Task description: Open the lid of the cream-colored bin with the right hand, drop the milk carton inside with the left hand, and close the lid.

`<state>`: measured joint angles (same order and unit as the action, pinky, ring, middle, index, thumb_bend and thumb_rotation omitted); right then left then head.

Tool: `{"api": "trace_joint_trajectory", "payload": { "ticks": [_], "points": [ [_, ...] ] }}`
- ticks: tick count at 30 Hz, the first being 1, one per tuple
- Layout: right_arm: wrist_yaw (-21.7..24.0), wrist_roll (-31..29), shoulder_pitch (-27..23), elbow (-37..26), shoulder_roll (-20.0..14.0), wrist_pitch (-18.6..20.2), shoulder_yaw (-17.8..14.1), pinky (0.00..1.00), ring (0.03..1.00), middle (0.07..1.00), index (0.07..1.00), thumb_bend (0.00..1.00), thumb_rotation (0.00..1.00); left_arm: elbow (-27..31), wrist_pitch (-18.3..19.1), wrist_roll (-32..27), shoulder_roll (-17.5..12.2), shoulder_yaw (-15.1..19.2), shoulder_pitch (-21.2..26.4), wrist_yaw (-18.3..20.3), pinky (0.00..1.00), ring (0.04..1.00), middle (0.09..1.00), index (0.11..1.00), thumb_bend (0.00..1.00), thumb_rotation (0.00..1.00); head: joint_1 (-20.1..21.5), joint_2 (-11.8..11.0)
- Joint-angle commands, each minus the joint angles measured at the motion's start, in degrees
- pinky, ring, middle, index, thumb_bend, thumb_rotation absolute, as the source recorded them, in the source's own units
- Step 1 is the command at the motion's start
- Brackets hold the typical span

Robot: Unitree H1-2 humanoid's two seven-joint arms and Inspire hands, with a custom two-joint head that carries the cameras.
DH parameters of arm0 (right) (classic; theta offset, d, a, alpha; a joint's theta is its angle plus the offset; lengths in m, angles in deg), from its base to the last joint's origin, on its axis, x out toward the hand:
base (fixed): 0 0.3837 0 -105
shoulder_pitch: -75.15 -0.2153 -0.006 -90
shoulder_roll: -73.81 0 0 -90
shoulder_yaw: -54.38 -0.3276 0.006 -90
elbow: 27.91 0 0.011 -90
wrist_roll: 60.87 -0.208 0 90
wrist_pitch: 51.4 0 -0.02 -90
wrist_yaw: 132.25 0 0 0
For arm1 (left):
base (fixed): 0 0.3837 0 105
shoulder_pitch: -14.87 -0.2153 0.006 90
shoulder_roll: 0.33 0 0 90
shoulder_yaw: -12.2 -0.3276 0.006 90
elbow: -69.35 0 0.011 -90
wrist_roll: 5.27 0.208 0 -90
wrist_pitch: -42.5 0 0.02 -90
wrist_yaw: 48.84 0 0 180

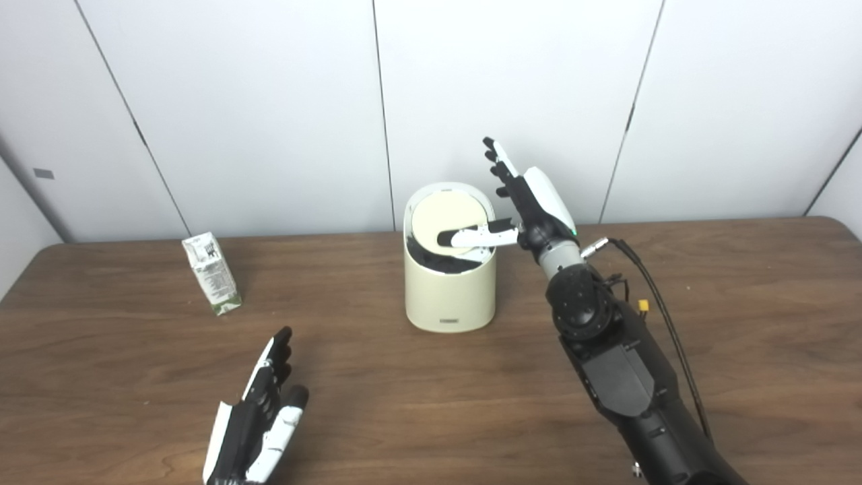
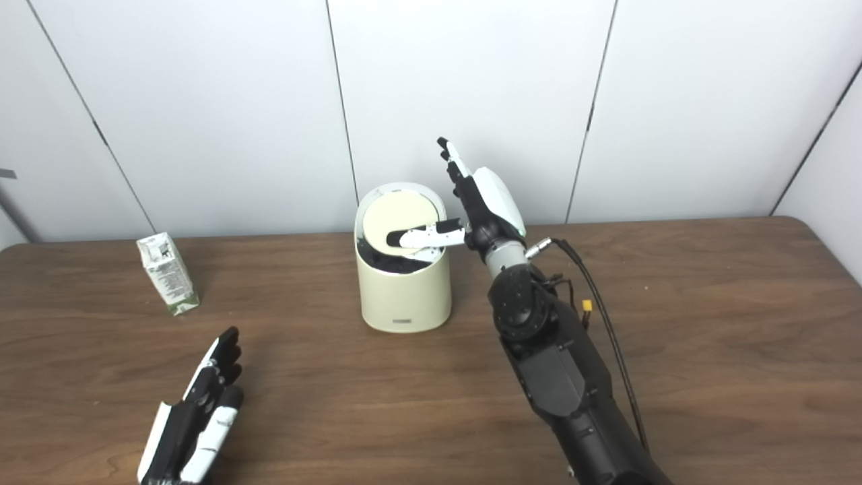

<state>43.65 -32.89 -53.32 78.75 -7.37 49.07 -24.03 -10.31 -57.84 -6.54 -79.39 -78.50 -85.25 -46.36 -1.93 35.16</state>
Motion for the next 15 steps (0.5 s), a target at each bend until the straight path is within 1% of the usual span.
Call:
{"api": "trace_joint_trajectory", "payload": {
  "ticks": [1, 3, 4, 5, 8, 9, 11, 15],
  "points": [
    [-1.8, 1.3, -2.6, -0.5, -0.9, -2.5, 0.1, 0.81, 0.921, 0.956, 0.980, 0.85, 0.34, -0.5, -0.7, 0.2, 0.6, -0.4, -2.0, 0.0, 1.00, 1.000, 1.000, 1.000, 0.71, 0.74, 0.0, 0.1],
    [-2.9, 2.4, -2.4, -0.2, -1.4, -3.7, 0.6, 0.81, 0.914, 0.944, 0.972, 0.85, 0.32, -0.7, -1.4, -0.1, 0.6, -0.3, -2.0, 0.2, 1.00, 1.000, 1.000, 1.000, 0.69, 0.74, -0.3, 0.1],
    [-3.4, 3.2, -2.4, -0.1, -1.8, -4.5, 1.1, 0.81, 0.914, 0.940, 0.970, 0.85, 0.30, -0.8, -1.5, -0.4, 0.6, -0.3, -1.9, 0.4, 1.00, 1.000, 1.000, 1.000, 0.68, 0.73, -0.2, 0.2],
    [-3.9, 4.4, -2.4, 0.2, -2.4, -5.3, 1.7, 0.83, 0.922, 0.939, 0.972, 0.85, 0.29, -0.8, -1.6, -0.2, 0.6, -0.2, -1.9, 0.3, 1.00, 1.000, 1.000, 1.000, 0.68, 0.73, -0.4, 0.3],
    [-4.2, 8.6, -2.8, 0.1, -4.6, -6.6, 4.4, 0.87, 0.933, 0.931, 0.982, 0.86, 0.27, -1.0, -1.4, 0.3, 0.8, -0.2, -1.8, 0.1, 1.00, 1.000, 1.000, 1.000, 0.70, 0.74, -0.8, 0.3],
    [-4.4, 10.2, -3.0, -0.1, -5.5, -7.1, 5.4, 0.88, 0.938, 0.930, 0.981, 0.87, 0.25, -1.2, -1.7, 0.4, 0.9, -0.2, -1.8, 0.1, 1.00, 1.000, 1.000, 1.000, 0.71, 0.75, -0.9, 0.3],
    [-4.6, 13.2, -3.6, -0.3, -7.0, -7.7, 7.0, 0.89, 0.946, 0.935, 0.977, 0.91, 0.21, -1.4, -2.2, 0.8, 1.0, -0.3, -1.7, 0.1, 1.00, 1.000, 1.000, 1.000, 0.69, 0.74, -1.2, 0.4],
    [-5.4, 14.9, -4.4, 0.4, -8.7, -10.2, 8.3, 0.88, 0.951, 0.931, 0.991, 0.97, 0.15, -1.2, -2.4, 1.5, 1.3, -0.5, -1.6, -0.1, 1.00, 1.000, 1.000, 1.000, 0.67, 0.73, -1.6, 0.7]
  ]
}}
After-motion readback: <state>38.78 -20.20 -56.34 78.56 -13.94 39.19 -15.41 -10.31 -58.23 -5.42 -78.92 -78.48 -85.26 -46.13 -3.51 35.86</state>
